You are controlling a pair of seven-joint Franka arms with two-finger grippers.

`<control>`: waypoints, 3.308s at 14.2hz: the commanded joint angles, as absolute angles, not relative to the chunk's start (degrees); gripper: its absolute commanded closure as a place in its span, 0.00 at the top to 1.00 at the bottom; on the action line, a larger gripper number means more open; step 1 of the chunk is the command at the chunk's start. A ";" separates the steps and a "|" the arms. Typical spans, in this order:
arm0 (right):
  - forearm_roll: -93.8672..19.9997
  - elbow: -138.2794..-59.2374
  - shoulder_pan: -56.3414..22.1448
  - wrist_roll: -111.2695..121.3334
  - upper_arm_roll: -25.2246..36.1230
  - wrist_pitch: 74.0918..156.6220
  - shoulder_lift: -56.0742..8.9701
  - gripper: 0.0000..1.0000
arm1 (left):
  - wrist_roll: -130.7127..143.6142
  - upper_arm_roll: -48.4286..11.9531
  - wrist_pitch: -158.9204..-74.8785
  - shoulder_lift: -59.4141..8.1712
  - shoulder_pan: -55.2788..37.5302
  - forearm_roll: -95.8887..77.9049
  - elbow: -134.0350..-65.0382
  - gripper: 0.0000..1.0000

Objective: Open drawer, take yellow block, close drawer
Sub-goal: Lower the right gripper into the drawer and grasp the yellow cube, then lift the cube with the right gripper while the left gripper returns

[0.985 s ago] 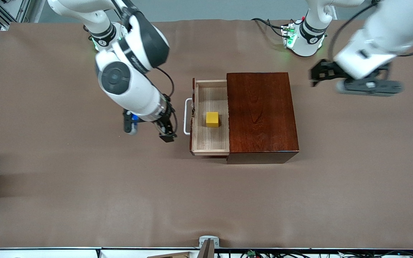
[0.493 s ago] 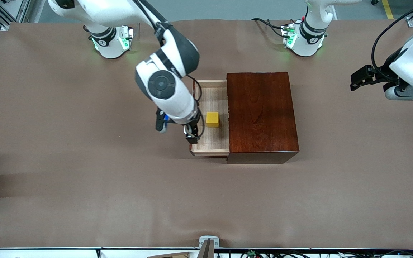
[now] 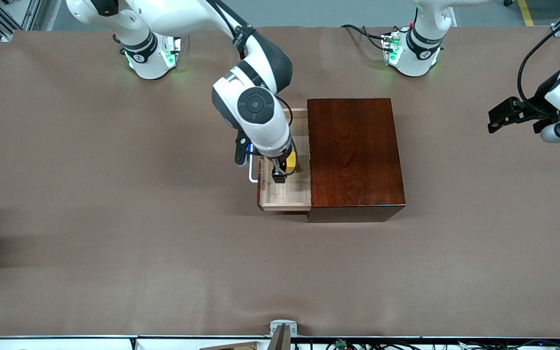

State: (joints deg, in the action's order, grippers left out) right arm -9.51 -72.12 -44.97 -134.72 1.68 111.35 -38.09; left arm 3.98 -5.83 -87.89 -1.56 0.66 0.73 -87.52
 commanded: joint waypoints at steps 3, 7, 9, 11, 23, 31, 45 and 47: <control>-6.15 -77.25 -46.67 -137.20 2.29 116.62 -38.14 1.00 | 2.99 -5.89 -89.12 -0.79 1.40 0.79 -88.77 1.00; -4.57 -77.43 -46.85 -137.20 2.29 118.03 -38.58 1.00 | 2.99 -5.89 -89.12 -1.05 1.67 0.70 -88.59 1.00; -4.40 -77.43 -46.85 -136.85 2.29 118.21 -38.58 1.00 | 2.99 -6.06 -89.12 -1.14 1.58 0.70 -88.51 1.00; -3.52 -77.52 -46.85 -131.00 2.11 117.95 -38.58 0.60 | 2.99 -6.15 -89.12 -1.23 1.49 0.79 -88.51 1.00; -3.96 -77.61 -45.71 -119.63 2.02 115.59 -34.55 0.00 | 2.99 -6.50 -89.12 -1.67 1.14 0.79 -88.42 1.00; -3.96 -78.83 -37.37 -90.32 2.11 101.62 -26.46 0.00 | 3.95 -10.27 -89.12 -1.76 -0.35 0.09 -87.80 1.00; -3.52 -99.04 -9.95 -32.99 2.29 107.65 -19.78 0.00 | -0.24 -38.84 -99.04 -11.75 -6.57 0.26 -84.56 1.00; -3.43 -101.24 -6.70 -26.84 2.29 110.47 -19.95 0.00 | -6.38 -38.85 -103.95 -17.98 -10.97 0.35 -81.23 1.00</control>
